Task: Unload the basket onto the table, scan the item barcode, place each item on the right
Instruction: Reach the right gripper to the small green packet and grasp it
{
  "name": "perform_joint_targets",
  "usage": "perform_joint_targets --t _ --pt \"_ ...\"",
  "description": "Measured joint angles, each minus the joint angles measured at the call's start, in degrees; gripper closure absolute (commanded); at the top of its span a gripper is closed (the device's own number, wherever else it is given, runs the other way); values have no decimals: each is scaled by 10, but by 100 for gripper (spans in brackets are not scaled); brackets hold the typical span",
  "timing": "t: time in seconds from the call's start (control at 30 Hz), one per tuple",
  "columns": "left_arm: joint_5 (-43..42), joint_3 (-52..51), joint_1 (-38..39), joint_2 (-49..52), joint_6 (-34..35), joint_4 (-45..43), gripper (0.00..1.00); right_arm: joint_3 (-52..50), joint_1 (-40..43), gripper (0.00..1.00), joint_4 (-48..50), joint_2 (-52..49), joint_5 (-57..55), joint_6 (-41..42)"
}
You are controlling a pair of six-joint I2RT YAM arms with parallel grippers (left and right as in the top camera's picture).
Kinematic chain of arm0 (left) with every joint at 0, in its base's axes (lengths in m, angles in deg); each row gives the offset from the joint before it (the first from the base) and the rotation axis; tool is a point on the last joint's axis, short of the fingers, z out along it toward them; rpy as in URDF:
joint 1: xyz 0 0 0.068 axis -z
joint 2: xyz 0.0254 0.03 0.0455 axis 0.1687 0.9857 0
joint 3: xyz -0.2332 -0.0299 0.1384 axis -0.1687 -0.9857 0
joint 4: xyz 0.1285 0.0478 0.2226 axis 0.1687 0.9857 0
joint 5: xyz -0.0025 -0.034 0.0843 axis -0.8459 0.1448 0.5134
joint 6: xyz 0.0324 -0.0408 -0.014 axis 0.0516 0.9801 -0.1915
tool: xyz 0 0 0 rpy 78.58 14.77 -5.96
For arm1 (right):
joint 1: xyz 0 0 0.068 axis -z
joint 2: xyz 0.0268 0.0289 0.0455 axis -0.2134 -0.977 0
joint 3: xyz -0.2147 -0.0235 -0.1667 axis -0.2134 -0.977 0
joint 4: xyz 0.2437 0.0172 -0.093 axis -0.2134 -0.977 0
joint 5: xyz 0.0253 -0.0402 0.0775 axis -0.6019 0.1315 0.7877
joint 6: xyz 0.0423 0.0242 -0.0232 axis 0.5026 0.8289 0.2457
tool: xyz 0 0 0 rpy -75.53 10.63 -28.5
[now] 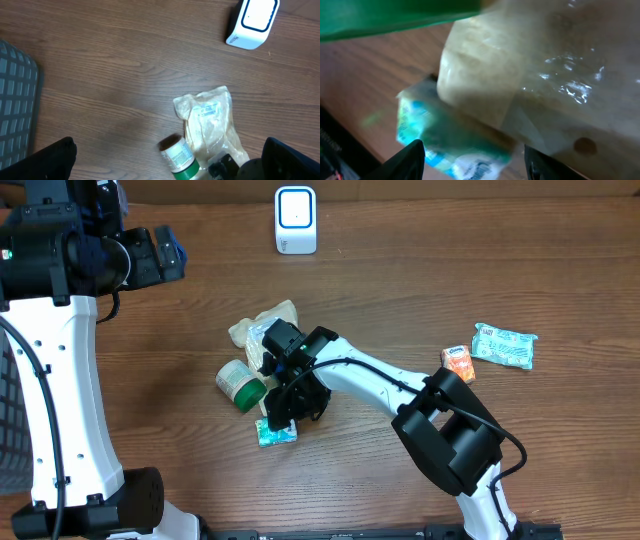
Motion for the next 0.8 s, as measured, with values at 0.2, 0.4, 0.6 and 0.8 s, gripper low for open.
perform_joint_targets --t 0.2,0.4,0.6,0.8 --pt "0 0 0 0 0 0 0 0 8 66 6 -5 -5 13" --pt "0 0 0 0 0 0 1 0 4 96 2 -5 -2 21" --pt "0 0 0 0 0 0 0 2 10 96 -53 -5 9 22" --pt "0 0 0 0 0 0 1 4 42 96 -80 18 1 25"
